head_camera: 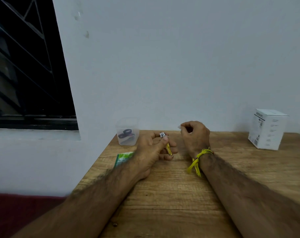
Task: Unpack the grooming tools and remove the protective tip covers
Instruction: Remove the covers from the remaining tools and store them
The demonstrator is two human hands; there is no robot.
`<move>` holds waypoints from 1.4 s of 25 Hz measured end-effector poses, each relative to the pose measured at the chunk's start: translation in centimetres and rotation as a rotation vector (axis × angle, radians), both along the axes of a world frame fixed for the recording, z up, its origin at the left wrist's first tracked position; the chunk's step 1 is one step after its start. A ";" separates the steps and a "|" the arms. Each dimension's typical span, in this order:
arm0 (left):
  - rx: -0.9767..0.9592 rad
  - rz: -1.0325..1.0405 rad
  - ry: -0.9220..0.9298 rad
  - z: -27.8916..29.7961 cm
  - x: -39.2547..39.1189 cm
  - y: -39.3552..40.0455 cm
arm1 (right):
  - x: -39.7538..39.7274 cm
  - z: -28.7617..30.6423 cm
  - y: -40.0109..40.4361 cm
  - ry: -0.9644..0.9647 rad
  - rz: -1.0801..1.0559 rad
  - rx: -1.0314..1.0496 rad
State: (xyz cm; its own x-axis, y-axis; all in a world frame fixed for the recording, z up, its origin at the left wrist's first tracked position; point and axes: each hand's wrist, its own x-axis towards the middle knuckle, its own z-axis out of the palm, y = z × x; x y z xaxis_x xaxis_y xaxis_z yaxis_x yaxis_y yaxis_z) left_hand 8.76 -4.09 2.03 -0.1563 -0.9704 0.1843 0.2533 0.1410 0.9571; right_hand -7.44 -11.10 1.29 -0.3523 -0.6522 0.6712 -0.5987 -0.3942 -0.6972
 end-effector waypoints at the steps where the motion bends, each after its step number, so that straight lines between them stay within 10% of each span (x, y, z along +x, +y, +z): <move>1: 0.005 -0.013 -0.012 -0.1 0.0 0.0 | 0.1 0.0 0.1 0.013 0.008 -0.002; 35: 0.077 -0.109 -0.156 -0.2 -1.1 0.3 | -2.2 -0.1 7.1 -0.108 0.273 -0.041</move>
